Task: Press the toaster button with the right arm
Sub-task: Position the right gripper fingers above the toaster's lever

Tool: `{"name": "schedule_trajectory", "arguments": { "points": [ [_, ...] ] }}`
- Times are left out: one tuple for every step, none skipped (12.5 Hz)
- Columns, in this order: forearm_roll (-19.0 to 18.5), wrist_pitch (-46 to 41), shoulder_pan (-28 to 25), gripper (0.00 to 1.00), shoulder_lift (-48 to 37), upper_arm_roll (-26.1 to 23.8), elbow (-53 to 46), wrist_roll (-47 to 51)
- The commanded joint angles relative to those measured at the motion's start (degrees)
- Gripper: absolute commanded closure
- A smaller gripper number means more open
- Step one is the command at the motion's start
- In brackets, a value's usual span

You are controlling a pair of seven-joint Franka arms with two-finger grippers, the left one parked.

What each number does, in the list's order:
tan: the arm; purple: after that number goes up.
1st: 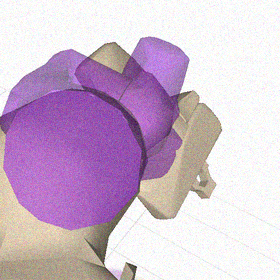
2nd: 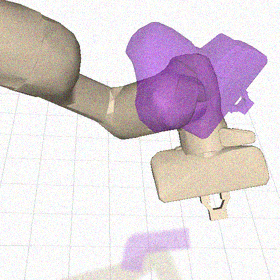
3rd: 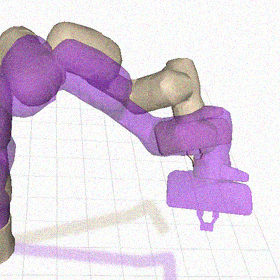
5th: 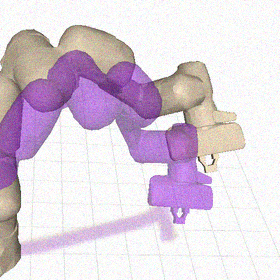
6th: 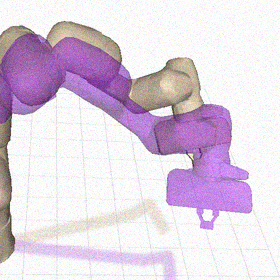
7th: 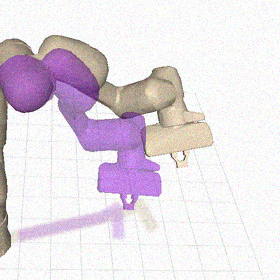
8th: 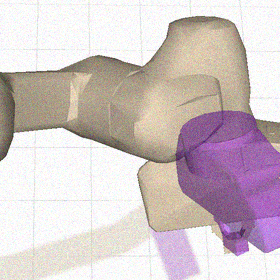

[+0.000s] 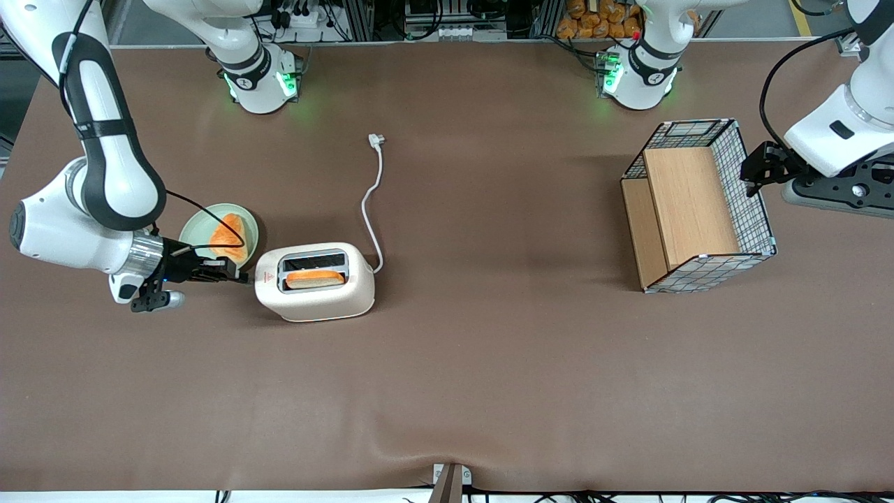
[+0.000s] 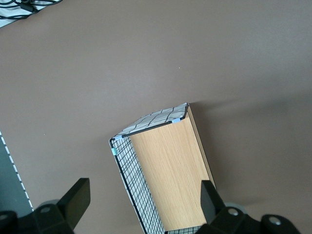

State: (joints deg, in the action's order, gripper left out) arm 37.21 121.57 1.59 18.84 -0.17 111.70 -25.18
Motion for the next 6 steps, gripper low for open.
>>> {"name": "schedule_trajectory", "arguments": {
  "points": [
    [2.1, 1.5, 0.6, 1.00, 0.7, -0.4, 0.4, -2.5],
    [2.1, 1.6, 0.6, 1.00, 0.8, -0.4, 0.4, -2.5],
    [2.1, 1.7, 0.6, 1.00, 0.9, -0.4, 0.4, -2.6],
    [2.1, 2.1, 0.6, 1.00, 1.3, -0.4, 0.4, -2.9],
    [2.1, 2.3, 0.6, 1.00, 1.7, -0.4, 0.4, -2.9],
    [2.1, 2.4, 0.6, 1.00, 2.1, -0.4, 0.4, -2.9]
  ]
}}
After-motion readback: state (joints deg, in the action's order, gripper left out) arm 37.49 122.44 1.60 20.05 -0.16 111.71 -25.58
